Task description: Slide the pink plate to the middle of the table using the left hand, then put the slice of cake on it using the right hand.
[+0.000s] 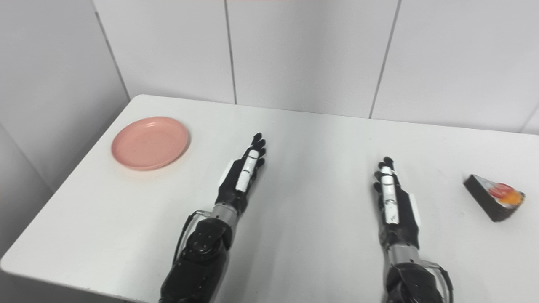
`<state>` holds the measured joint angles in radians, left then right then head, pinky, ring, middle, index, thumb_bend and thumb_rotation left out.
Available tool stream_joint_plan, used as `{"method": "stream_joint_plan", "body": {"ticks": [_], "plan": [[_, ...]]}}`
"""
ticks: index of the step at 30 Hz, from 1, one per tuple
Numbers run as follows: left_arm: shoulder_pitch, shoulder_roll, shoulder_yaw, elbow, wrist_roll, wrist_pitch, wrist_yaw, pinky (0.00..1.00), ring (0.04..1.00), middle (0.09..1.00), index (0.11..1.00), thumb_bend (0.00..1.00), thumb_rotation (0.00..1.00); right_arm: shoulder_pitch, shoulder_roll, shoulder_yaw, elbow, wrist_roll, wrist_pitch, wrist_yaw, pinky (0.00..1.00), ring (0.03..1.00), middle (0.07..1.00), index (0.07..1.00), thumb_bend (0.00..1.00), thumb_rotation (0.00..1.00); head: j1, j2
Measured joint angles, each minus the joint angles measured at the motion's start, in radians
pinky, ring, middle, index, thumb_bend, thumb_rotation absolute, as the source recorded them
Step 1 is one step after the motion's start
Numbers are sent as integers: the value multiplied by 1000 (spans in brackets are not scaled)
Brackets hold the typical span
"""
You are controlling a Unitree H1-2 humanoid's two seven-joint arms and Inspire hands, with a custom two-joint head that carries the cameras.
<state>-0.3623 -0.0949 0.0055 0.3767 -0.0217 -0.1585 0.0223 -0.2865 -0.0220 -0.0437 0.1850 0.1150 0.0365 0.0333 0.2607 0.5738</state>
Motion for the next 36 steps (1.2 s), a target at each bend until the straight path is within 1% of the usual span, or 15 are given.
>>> {"method": "stream_joint_plan", "body": {"ticks": [2, 4, 5, 7, 9, 12, 17, 19, 22, 24, 27, 30, 33, 35, 36], "plan": [[-3, 2, 18, 3, -1, -19, 10, 1000, 1000, 1000, 1000, 591, 1000, -1, 0, -5, 10, 8, -13, 5, 996, 965, 966, 972, 619, 947, 15, -11], [-8, 7, 37, 3, -9, -20, 10, 1000, 1000, 1000, 1000, 585, 1000, -2, -1, -6, 20, 17, -26, 14, 998, 968, 969, 975, 624, 934, 28, -18], [-11, 10, 47, 3, -22, -20, 10, 1000, 1000, 1000, 1000, 609, 1000, -3, -1, -8, 24, 20, -33, 17, 996, 967, 967, 974, 633, 926, 28, -18], [-25, 22, 78, 3, -35, -20, 17, 990, 1000, 1000, 1000, 615, 1000, -16, -2, -12, 44, 21, -42, 18, 994, 969, 969, 977, 642, 931, 34, -25], [-45, 39, 99, 8, -27, -30, 50, 970, 995, 1000, 1000, 617, 1000, -25, -7, -13, 56, 18, -46, 19, 988, 966, 969, 977, 637, 942, 40, -29], [-83, 73, 139, 24, -20, -46, 95, 984, 995, 988, 999, 635, 1000, -27, -9, -13, 60, 18, -51, 23, 999, 978, 977, 982, 632, 931, 51, -38], [-128, 121, 182, 53, -21, -54, 134, 950, 922, 923, 934, 644, 1000, -31, -12, -10, 69, 16, -66, 32, 1000, 974, 980, 985, 627, 961, 68, -52], [-133, 136, 196, 57, -21, -56, 152, 937, 902, 899, 908, 635, 1000, -33, -12, -10, 72, 17, -74, 32, 1000, 968, 975, 979, 625, 956, 68, -52], [-143, 160, 223, 80, -35, -58, 161, 935, 883, 875, 886, 666, 1000, -36, -13, -13, 78, 20, -85, 33, 1000, 967, 967, 970, 637, 924, 77, -57], [-151, 175, 249, 98, -52, -59, 168, 872, 843, 839, 847, 677, 1000, -36, -13, -16, 78, 26, -85, 34, 991, 954, 950, 953, 630, 891, 81, -60], [-172, 206, 281, 124, -60, -60, 201, 812, 811, 806, 814, 672, 1000, -36, -13, -23, 75, 29, -85, 29, 989, 949, 946, 950, 610, 899, 86, -61], [-190, 239, 306, 126, -63, -59, 232, 793, 789, 787, 798, 658, 1000, -33, -15, -24, 72, 28, -84, 26, 998, 951, 948, 952, 603, 896, 91, -63], [-199, 266, 314, 132, -69, -66, 236, 768, 762, 768, 778, 642, 1000, -33, -17, -24, 72, 29, -85, 26, 999, 954, 950, 954, 606, 899, 97, -68], [-204, 282, 323, 163, -69, -89, 239, 752, 754, 763, 772, 648, 1000, -33, -18, -23, 73, 29, -85, 28, 1000, 955, 950, 954, 608, 908, 101, -69], [-205, 291, 328, 180, -69, -96, 243, 721, 732, 745, 751, 656, 1000, -34, -20, -23, 74, 29, -85, 31, 999, 953, 949, 951, 607, 908, 104, -71]]}}
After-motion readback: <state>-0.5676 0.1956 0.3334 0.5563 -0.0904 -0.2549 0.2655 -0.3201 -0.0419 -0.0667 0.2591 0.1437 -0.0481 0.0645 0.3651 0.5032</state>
